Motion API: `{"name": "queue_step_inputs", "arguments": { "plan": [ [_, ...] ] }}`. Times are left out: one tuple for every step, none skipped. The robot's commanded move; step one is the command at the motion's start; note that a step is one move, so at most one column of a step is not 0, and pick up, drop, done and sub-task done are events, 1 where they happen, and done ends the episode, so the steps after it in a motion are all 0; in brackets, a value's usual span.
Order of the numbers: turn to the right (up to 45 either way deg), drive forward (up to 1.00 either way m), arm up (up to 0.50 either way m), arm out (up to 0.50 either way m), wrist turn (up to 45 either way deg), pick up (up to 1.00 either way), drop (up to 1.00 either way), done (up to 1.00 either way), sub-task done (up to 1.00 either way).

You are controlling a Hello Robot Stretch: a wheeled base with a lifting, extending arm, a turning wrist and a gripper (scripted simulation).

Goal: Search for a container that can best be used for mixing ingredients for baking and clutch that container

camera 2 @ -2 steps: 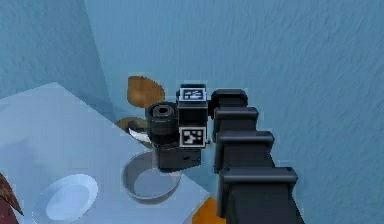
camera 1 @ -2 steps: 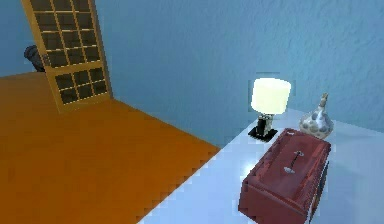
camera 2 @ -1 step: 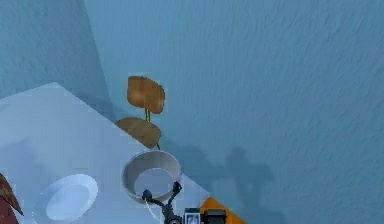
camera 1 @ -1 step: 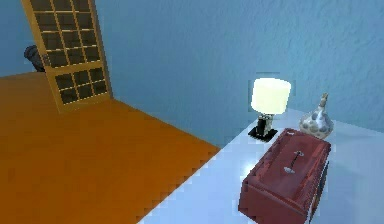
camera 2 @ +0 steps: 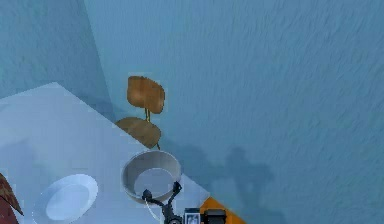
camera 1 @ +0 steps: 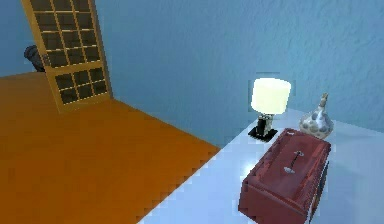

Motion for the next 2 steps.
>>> {"name": "queue_step_inputs", "arguments": {
  "plan": [
    [0.0,0.00,0.10,0.00,0.0,0.00,0.00,0.00,0.00],
    [0.0,0.00,0.00,0.00,0.0,0.00,0.00,1.00,0.00]
  ]
}}
